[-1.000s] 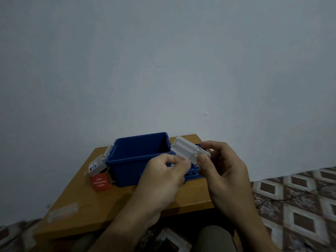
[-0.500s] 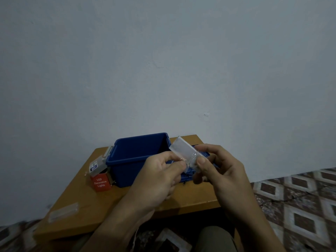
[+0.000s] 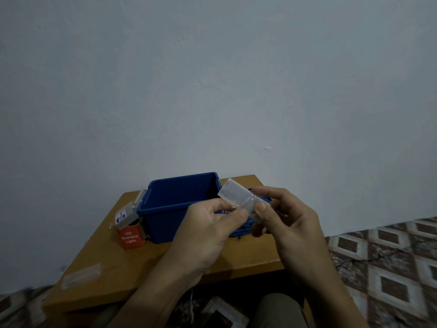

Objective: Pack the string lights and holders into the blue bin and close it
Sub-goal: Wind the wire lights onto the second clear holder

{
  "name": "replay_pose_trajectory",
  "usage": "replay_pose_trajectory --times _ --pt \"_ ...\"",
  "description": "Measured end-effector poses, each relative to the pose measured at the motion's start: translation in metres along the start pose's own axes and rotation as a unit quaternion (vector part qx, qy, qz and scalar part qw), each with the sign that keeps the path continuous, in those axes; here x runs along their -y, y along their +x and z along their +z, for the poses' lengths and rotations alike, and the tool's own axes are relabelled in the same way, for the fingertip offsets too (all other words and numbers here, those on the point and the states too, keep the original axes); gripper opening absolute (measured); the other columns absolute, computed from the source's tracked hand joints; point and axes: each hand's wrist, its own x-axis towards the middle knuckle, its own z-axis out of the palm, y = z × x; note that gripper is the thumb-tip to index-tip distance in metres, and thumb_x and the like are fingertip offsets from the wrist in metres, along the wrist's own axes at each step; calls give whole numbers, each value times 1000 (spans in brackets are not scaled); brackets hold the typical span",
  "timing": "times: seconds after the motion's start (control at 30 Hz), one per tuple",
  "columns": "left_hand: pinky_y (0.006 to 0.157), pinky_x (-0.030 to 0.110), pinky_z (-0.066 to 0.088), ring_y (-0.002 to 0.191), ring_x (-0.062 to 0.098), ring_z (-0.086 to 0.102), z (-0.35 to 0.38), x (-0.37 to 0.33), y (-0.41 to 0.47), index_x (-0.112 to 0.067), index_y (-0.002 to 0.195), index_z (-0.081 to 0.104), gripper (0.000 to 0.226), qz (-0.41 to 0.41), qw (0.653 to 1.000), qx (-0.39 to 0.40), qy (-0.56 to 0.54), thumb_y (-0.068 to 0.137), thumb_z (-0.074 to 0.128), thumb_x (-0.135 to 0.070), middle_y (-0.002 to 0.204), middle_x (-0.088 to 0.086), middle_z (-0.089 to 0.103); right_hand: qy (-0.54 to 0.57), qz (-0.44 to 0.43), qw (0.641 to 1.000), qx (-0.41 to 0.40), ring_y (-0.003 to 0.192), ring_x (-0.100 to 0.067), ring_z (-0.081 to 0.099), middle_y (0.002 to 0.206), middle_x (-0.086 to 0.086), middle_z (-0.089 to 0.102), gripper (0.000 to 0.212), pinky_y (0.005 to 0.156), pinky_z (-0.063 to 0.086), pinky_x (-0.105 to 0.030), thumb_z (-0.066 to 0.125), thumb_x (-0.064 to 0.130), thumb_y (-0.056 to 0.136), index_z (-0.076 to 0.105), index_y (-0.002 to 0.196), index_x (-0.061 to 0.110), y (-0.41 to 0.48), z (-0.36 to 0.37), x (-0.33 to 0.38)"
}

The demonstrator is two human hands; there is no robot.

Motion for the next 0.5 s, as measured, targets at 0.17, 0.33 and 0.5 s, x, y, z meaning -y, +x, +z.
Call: replay_pose_trajectory --times 0.17,0.33,0.5 --pt "87 21 54 96 -1 70 1 0 -1 -20 114 71 24 37 997 6 65 96 60 -31 98 -10 77 -9 0 1000 -11 67 -13 67 75 3 64 19 63 57 -27 62 19 95 72 110 26 -1 2 -2" --pt "83 16 53 96 0 69 -3 -1 0 -20 106 73 19 47 994 17 100 98 57 -28 100 -8 77 -3 0 1000 -16 65 -12 66 75 1 65 19 62 55 -24 62 18 95 73 110 25 0 0 -1" --pt "78 35 57 86 17 70 -5 -3 1 -12 86 72 23 63 989 -14 133 96 60 -30 84 1 75 -1 -6 1000 -28 66 -12 66 74 4 65 19 63 56 -26 62 19 96 72 109 27 -1 2 -1"
